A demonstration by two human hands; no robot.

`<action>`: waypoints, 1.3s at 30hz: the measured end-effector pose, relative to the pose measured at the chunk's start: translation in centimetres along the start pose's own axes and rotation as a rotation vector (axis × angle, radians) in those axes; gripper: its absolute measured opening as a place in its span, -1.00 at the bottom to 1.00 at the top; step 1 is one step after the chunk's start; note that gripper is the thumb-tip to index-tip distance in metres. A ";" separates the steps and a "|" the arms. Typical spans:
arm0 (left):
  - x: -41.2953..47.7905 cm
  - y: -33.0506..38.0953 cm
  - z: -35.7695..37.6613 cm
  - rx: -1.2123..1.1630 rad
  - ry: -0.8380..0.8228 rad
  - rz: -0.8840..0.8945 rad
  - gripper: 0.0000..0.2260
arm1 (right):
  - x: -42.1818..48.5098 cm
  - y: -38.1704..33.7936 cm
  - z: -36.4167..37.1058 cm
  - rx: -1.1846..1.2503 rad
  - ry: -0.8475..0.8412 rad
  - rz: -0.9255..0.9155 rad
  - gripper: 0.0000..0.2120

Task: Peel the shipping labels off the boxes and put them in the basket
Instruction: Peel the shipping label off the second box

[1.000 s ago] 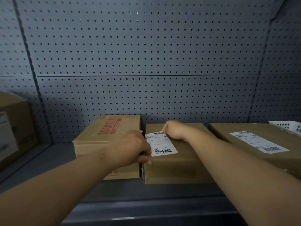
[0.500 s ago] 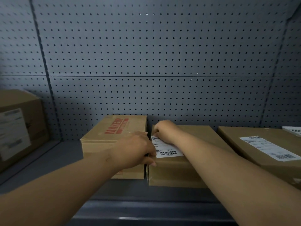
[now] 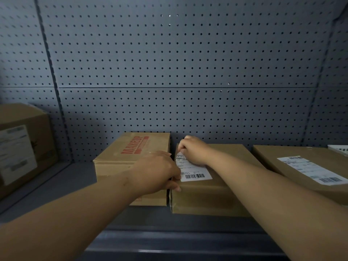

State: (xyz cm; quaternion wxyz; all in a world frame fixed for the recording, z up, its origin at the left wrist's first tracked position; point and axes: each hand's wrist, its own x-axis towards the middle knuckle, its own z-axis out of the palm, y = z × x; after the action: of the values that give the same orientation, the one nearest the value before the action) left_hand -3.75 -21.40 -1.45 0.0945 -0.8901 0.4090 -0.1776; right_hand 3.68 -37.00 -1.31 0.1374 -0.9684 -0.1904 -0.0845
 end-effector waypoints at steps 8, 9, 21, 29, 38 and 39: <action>0.0 -0.2 0.3 -0.013 0.015 0.022 -0.69 | -0.8 -0.5 -0.8 -0.120 -0.015 -0.130 -0.82; 0.1 -0.3 0.4 -0.015 0.022 0.030 -0.69 | -1.0 -0.3 -0.7 -0.111 -0.027 -0.141 -0.82; 0.0 -0.7 0.7 -0.066 0.017 0.014 -0.69 | -1.4 3.6 -6.4 0.162 0.307 0.148 -0.74; 0.0 -0.3 0.5 -0.026 -0.050 -0.011 -0.69 | -1.6 -0.3 -4.0 -0.231 -0.145 -0.201 -0.42; 0.1 -0.1 0.3 -0.044 -0.130 -0.071 -0.69 | -2.2 4.3 -8.8 -0.141 0.382 0.062 -0.83; 0.0 -0.2 0.3 -0.045 -0.122 -0.071 -0.69 | -2.5 4.2 -9.5 -0.147 0.434 0.084 -0.82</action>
State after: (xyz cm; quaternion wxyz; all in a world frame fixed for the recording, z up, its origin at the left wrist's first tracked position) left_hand -3.48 -21.31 -1.65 0.0927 -0.9151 0.3745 -0.1173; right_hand 1.98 -44.43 6.15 0.1077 -0.9419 -0.1094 -0.2987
